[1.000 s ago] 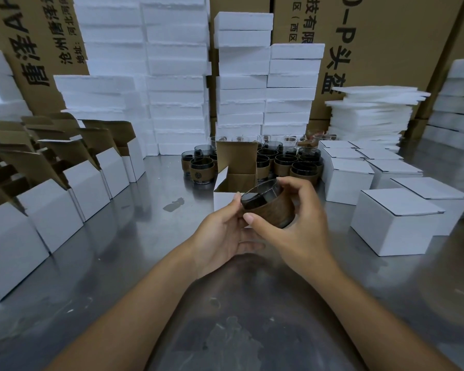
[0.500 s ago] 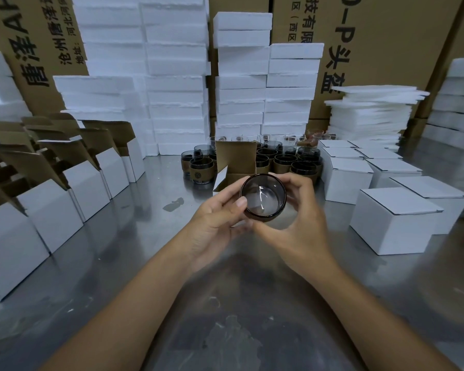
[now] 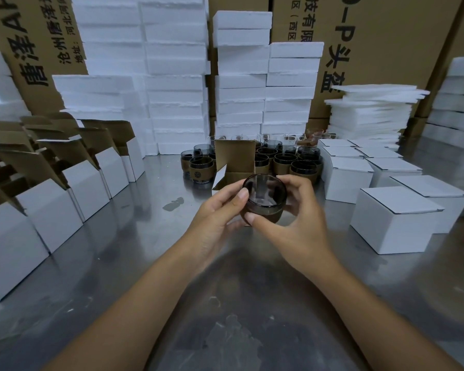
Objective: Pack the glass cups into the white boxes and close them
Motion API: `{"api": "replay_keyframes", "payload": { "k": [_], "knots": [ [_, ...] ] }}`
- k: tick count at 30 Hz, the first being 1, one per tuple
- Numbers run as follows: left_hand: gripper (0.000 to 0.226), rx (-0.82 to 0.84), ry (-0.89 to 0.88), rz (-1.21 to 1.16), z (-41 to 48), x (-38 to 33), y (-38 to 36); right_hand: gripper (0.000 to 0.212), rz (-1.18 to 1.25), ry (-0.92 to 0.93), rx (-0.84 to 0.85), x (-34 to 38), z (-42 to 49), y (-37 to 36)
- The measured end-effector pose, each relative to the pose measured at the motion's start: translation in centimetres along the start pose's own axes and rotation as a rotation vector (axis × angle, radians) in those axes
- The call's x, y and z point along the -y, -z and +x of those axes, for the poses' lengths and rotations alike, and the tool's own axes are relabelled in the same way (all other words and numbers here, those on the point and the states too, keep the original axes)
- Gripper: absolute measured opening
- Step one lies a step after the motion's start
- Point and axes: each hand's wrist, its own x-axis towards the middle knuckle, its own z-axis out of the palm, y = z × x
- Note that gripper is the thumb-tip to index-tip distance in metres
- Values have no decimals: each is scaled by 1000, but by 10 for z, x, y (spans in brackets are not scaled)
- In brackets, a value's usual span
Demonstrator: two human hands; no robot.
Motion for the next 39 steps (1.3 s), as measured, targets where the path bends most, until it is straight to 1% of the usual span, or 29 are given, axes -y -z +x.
{"api": "replay_keyframes", "payload": {
  "k": [3,6,10,13,15,17,19,24,28,31,34,35,39],
  "knots": [
    [44,-34,-38,28,-1,-1,-1,50,66,-77,22,3,1,0],
    [43,-32,-38,79,-1,0,-1,45,217,-195,21,3,4,2],
    [47,3,-11,131,-2,1,0,62,380,-384,35,4,9,3],
    [49,9,53,124,-3,0,-2,76,437,-539,111,4,9,2],
    [49,3,101,119,-3,0,-4,77,437,-599,187,4,10,2],
    [48,-5,134,98,-2,1,-5,71,454,-618,258,6,10,3],
    [51,-17,151,106,-1,1,-5,64,481,-629,293,6,10,4],
    [58,-14,158,157,-1,2,-4,72,457,-649,295,7,11,4],
    [58,-14,154,157,-1,2,-4,79,459,-672,260,9,11,3],
    [58,-35,144,154,-2,2,-5,84,443,-669,205,9,11,3],
    [60,-56,128,140,-2,2,-4,73,477,-609,139,10,10,6],
    [61,-62,122,135,-2,2,-4,72,493,-586,119,10,10,7],
    [59,-54,83,157,-2,4,-2,81,563,-516,94,11,11,10]
  ]
}}
